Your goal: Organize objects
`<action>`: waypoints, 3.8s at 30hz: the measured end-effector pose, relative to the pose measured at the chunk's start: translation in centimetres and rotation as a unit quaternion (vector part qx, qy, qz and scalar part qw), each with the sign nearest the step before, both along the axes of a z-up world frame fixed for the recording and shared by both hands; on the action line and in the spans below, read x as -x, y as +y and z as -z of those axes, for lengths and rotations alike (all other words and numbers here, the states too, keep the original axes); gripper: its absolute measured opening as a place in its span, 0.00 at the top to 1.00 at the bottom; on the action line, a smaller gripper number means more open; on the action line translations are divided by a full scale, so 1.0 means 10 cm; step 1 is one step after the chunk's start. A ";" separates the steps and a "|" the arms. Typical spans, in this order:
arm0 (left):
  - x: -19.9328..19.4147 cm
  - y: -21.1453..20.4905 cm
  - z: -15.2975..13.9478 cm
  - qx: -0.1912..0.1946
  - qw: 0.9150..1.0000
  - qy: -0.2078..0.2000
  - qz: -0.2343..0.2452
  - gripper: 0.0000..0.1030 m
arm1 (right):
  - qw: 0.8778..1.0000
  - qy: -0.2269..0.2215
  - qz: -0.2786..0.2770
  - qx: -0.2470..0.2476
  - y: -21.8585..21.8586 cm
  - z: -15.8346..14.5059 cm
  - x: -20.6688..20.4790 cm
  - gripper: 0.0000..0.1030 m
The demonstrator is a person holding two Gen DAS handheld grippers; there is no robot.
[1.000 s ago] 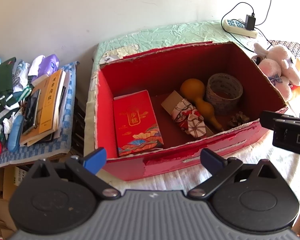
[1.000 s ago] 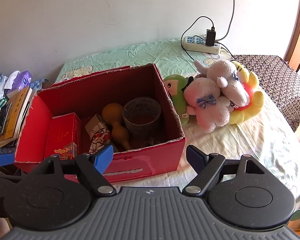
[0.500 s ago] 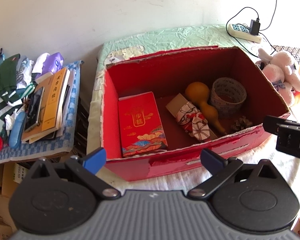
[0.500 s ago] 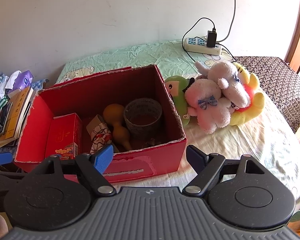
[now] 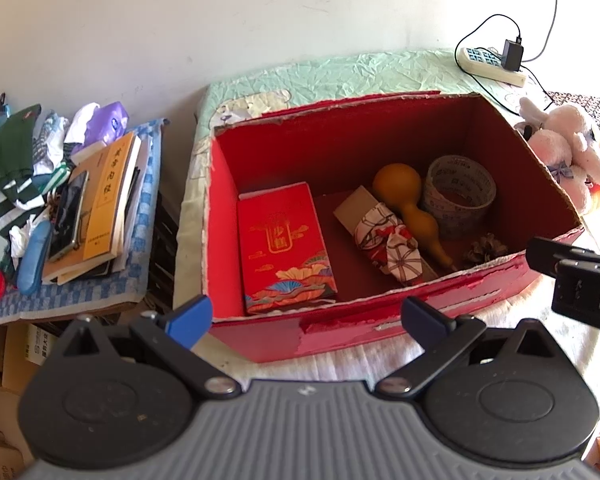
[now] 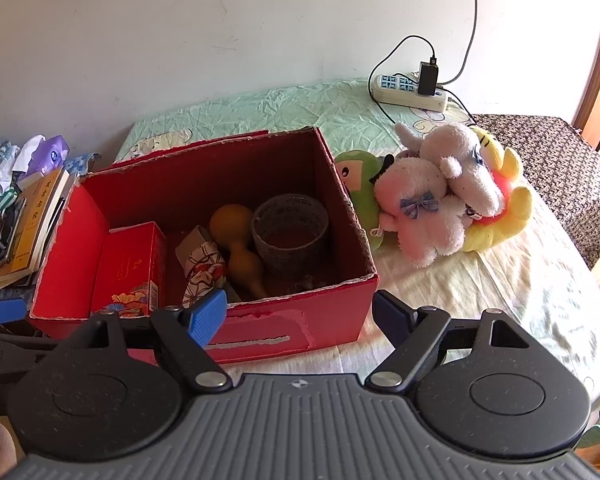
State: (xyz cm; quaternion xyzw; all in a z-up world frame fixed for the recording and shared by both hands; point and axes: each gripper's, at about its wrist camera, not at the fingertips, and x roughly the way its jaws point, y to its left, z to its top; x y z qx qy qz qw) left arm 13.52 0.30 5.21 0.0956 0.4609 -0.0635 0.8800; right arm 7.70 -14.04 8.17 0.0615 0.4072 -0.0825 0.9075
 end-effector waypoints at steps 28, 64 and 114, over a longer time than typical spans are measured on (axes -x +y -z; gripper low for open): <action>-0.30 0.04 -0.02 0.005 1.000 0.004 -0.016 0.02 | 1.000 -0.011 -0.013 0.022 0.05 -0.09 -0.43 0.20; -0.30 0.01 0.03 0.001 1.000 -0.001 -0.023 0.00 | 1.000 -0.002 -0.021 0.011 0.04 0.01 -0.43 0.20; 0.16 -0.05 -0.09 0.006 1.000 0.028 -0.006 0.00 | 0.999 0.013 -0.037 0.011 0.03 -0.08 0.07 0.24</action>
